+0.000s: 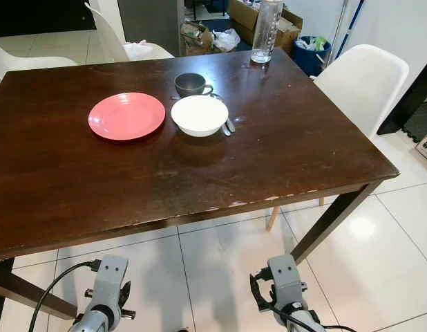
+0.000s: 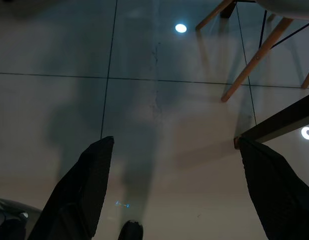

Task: Setting the table

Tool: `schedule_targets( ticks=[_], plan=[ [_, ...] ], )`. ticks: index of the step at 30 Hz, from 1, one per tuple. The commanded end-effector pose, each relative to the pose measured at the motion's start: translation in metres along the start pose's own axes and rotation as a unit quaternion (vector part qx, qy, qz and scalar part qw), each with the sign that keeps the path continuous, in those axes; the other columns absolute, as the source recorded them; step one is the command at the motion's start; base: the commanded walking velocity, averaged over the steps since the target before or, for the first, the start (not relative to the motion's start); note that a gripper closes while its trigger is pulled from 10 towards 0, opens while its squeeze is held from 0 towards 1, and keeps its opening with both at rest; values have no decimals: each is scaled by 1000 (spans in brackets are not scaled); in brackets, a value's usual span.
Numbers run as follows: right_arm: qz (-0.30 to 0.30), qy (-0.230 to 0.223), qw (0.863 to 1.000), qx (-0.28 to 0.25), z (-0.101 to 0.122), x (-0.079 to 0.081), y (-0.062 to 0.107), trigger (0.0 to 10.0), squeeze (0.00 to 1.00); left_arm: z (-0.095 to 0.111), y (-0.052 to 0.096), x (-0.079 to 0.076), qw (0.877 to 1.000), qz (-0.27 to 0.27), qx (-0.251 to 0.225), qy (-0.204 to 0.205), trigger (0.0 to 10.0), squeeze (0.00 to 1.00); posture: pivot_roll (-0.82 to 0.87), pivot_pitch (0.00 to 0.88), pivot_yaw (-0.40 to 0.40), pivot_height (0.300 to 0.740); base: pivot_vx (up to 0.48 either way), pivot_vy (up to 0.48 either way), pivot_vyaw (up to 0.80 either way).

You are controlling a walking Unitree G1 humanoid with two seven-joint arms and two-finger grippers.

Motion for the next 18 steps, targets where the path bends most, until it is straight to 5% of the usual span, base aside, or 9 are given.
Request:
schedule_targets(
  ticks=[1, 18],
  plan=[
    [-5, -6, 1000, 12, -7, -1, 4, 10000, 0, -9, 3, 2, 1000, 4, 18, 3, 10000, 0, -6, 92, 45, 740, 0, 0, 0],
    [-7, -4, 1000, 13, -8, -3, 4, 10000, 0, -9, 2, 1, 1000, 6, 16, 6, 10000, 0, -14, 97, 38, 740, 0, 0, 0]
  ],
)
Point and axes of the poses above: a point about 5 cm out from each wrist's last joint towards the gripper, its own y axis pointing back from the gripper into the wrist, its own z axis along the axis of the wrist's last joint, x = y × z, the point moved 2 cm from there along -y, pointing out of the wrist towards the gripper, and after that the axes turned 4 degrees about y, right-handed, at the moved point
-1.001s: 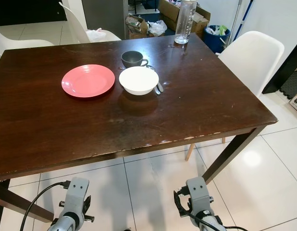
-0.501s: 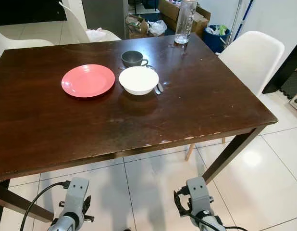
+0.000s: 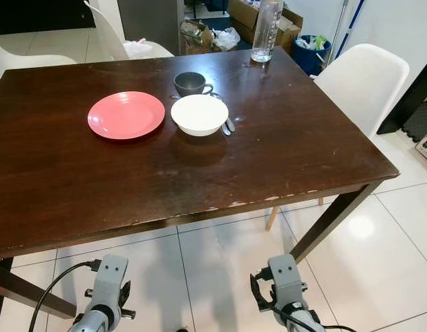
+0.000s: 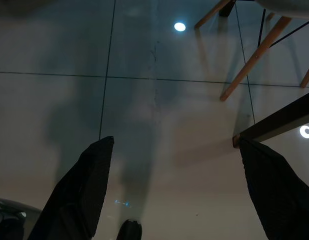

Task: Setting the table

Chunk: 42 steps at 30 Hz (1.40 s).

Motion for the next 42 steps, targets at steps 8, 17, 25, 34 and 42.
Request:
schedule_targets(
  ticks=[8, 17, 25, 34, 42],
  plan=[
    [-7, -5, 1000, 12, -7, -2, 4, 10000, 0, -9, 2, 1, 1000, 4, 17, 5, 10000, 0, -16, 97, 40, 740, 0, 0, 0],
    [-5, -5, 1000, 12, -7, -1, 3, 10000, 0, -8, 2, 2, 1000, 4, 18, 2, 10000, 0, -14, 93, 42, 740, 0, 0, 0],
    [-3, -3, 1000, 13, -7, -1, 3, 10000, 0, -8, 2, 2, 1000, 3, 18, -1, 10000, 0, -14, 85, 42, 740, 0, 0, 0],
    [-1, -1, 1000, 13, -7, 1, 3, 10000, 0, -9, 2, 2, 1000, 3, 19, -3, 10000, 0, -13, 76, 44, 740, 0, 0, 0],
    [-1, -2, 1000, 14, -7, 1, 3, 10000, 0, -9, 2, 2, 1000, 3, 19, -3, 10000, 0, -13, 78, 45, 740, 0, 0, 0]
  ],
)
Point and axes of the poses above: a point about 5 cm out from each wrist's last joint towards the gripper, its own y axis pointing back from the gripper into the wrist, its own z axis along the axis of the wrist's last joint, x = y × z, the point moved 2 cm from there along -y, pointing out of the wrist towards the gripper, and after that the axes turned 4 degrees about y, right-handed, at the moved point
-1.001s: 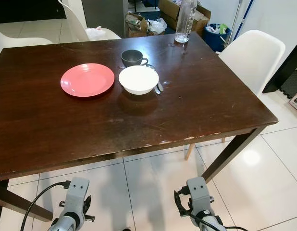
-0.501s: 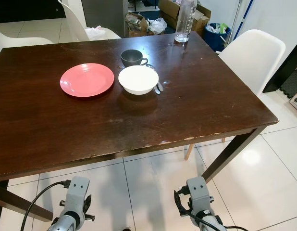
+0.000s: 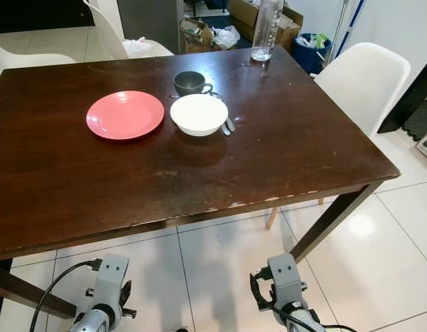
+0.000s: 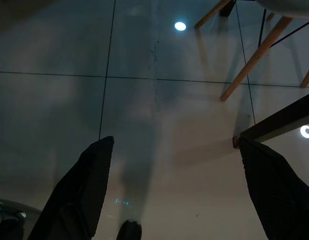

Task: Setting the table

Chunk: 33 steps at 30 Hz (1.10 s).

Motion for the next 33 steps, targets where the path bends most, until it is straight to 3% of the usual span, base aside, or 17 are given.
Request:
schedule_targets(
  ticks=[1, 33],
  plan=[
    [-2, -3, 1000, 15, -8, 0, 4, 10000, 0, -10, 3, 3, 1000, 4, 19, -2, 10000, 0, -13, 78, 45, 740, 0, 0, 0],
    [-4, -3, 1000, 19, -10, -1, 4, 10000, 0, -11, 2, 2, 1000, 6, 20, 5, 10000, 0, -37, 65, 35, 740, 0, 0, 0]
  ],
)
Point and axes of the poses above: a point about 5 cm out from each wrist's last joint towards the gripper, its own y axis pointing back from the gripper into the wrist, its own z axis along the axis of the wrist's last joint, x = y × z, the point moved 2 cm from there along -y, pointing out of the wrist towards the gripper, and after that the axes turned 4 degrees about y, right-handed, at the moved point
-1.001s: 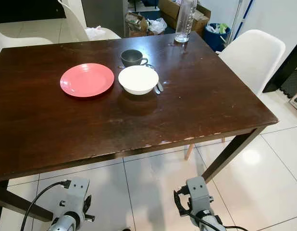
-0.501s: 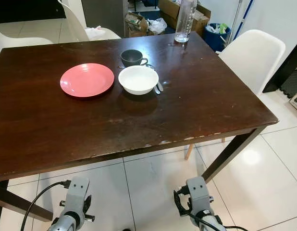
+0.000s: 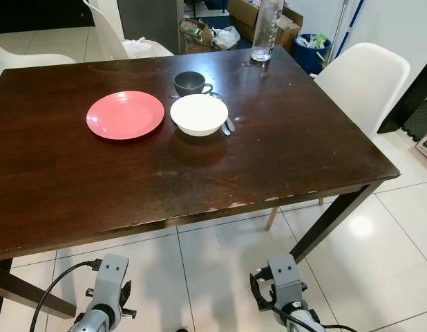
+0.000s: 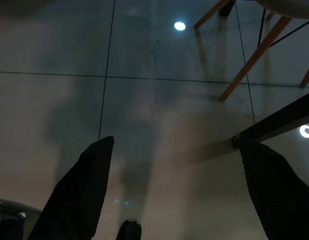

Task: Setting the table

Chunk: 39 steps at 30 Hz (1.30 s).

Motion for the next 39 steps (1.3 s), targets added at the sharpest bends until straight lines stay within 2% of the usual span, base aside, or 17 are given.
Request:
schedule_targets(
  ticks=[1, 39],
  plan=[
    [-3, -2, 1000, 17, -9, -1, 4, 10000, 0, -9, 2, 1, 1000, 5, 16, 4, 10000, 0, -37, 65, 35, 740, 0, 0, 0],
    [-5, -10, 1000, 13, -7, -1, 3, 10000, 0, -12, 2, 5, 1000, 10, 19, 19, 10000, 0, -139, 0, 35, 740, 0, 0, 0]
  ],
)
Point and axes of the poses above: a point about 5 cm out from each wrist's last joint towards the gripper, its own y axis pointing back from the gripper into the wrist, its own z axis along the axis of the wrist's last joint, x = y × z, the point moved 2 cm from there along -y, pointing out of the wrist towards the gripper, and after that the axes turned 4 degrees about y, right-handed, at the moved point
